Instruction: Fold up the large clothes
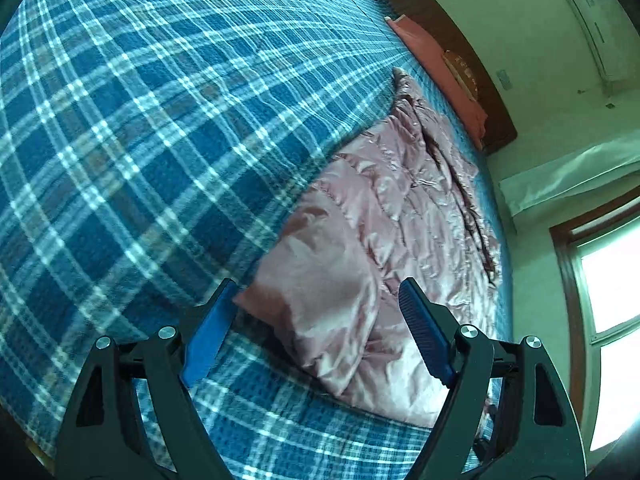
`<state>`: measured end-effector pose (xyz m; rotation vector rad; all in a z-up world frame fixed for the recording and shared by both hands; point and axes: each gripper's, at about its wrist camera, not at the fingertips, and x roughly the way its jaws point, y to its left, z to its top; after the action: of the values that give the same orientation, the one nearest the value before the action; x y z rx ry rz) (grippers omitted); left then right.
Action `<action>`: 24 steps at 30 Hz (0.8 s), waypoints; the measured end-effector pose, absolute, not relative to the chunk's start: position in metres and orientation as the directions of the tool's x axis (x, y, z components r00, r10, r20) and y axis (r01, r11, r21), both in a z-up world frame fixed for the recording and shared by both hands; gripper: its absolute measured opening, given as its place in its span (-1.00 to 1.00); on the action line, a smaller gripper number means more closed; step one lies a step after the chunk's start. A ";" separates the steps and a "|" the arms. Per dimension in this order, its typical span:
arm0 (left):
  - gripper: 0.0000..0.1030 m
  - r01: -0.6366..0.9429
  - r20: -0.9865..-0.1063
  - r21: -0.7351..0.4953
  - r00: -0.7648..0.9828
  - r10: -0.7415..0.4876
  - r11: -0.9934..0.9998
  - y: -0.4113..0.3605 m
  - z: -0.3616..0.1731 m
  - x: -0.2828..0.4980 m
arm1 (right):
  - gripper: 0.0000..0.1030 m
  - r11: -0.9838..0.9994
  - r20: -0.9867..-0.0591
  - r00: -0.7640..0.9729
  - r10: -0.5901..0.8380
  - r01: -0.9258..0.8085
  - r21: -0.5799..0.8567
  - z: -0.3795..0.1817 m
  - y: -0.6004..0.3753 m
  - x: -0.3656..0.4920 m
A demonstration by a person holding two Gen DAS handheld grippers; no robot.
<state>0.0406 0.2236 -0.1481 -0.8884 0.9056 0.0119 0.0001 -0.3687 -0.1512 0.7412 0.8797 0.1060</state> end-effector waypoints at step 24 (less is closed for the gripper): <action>-0.11 -0.301 -0.661 -0.682 0.643 -0.387 0.666 0.212 -0.159 0.063 | 0.12 0.620 -0.592 0.729 0.344 0.297 0.726 -0.167 -0.385 -0.023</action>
<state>0.0631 0.2124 -0.1594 -0.8716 0.9017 -0.0566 -0.0230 -0.3847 -0.1669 0.9266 0.7822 0.0303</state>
